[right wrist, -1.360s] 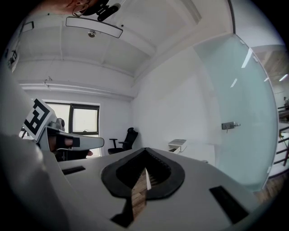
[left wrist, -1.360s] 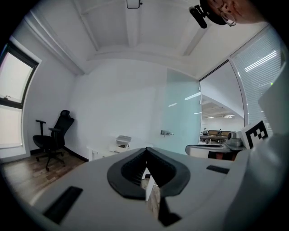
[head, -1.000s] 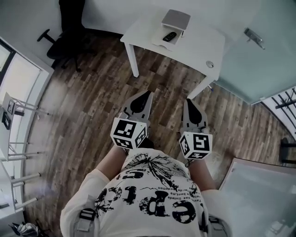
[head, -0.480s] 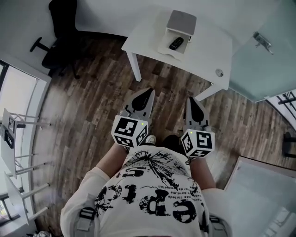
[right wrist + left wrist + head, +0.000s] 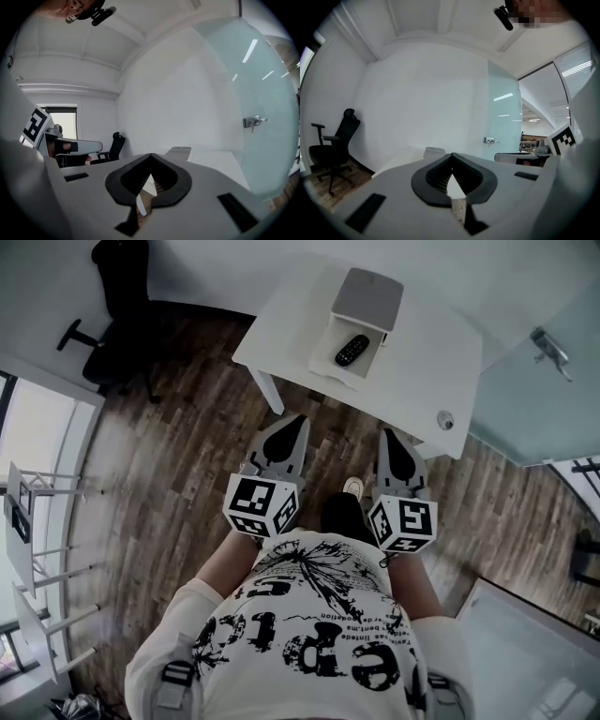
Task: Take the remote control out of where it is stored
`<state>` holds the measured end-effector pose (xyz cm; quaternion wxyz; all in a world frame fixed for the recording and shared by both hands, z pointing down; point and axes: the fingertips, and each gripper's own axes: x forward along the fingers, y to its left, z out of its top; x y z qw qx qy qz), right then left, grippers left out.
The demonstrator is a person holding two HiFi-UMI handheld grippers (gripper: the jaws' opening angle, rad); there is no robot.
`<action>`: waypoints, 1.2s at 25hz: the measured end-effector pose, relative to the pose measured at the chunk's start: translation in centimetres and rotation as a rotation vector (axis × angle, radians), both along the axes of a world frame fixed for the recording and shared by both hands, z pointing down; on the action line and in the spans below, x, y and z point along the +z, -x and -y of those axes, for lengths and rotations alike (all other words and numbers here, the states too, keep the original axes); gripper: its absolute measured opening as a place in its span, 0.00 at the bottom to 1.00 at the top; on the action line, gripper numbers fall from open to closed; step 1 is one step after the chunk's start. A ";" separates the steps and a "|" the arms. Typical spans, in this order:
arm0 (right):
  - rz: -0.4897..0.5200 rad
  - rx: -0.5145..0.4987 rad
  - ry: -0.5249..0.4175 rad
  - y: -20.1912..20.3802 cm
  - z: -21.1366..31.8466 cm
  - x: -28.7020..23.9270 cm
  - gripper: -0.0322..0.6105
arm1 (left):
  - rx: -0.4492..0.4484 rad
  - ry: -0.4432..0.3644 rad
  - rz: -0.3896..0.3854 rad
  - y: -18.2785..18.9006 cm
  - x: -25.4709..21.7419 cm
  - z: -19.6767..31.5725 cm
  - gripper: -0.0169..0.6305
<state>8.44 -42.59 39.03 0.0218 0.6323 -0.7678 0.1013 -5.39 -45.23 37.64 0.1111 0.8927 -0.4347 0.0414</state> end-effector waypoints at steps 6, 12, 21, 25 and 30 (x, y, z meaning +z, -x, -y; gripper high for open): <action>0.007 -0.079 0.001 -5.5 7.6 -0.2 0.05 | -0.060 0.023 0.018 -5.4 0.8 7.0 0.04; 0.013 -0.135 0.015 -9.7 12.7 0.4 0.05 | -0.093 0.083 0.025 -9.7 2.6 11.9 0.04; 0.070 -0.084 0.120 -12.5 17.8 3.7 0.05 | -0.077 0.173 0.102 -12.9 6.8 16.8 0.04; 0.062 -0.055 0.183 -12.4 20.3 5.7 0.05 | -0.041 0.258 0.169 -12.9 10.8 19.6 0.04; 0.041 -0.026 0.255 -11.9 23.5 8.7 0.05 | 0.039 0.340 0.240 -12.9 14.6 23.2 0.04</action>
